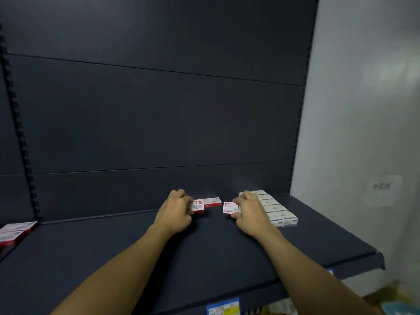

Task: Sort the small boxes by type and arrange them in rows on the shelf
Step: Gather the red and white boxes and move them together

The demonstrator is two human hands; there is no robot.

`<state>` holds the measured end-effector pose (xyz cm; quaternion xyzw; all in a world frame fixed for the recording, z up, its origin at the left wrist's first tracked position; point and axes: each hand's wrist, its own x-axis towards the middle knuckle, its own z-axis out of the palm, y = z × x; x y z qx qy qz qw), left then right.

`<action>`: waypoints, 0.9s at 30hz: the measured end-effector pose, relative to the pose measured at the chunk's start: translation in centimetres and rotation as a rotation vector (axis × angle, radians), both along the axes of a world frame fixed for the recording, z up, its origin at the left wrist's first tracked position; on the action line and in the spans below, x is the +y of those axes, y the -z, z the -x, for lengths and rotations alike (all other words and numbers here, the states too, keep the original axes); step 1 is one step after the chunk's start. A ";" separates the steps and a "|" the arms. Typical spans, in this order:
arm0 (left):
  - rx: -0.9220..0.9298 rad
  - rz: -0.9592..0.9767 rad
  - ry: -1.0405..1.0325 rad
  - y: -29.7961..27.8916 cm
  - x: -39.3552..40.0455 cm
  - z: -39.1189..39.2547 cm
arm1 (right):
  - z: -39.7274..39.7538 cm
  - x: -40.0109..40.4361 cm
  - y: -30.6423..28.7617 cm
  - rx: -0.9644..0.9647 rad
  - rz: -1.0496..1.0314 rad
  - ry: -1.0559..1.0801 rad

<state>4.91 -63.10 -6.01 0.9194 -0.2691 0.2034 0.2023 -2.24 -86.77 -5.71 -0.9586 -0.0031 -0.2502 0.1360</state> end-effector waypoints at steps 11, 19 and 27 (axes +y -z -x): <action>-0.005 0.040 -0.181 2.1 -2.1 -1.9 | -7.6 0.1 2.7 -0.097 -0.081 -0.206; -0.032 0.007 -0.102 3.1 -2.0 -3.8 | -11.1 0.0 3.2 -0.148 -0.180 -0.274; -0.108 0.000 -0.057 3.7 -2.7 -4.7 | -12.5 -0.3 3.8 -0.107 -0.191 -0.270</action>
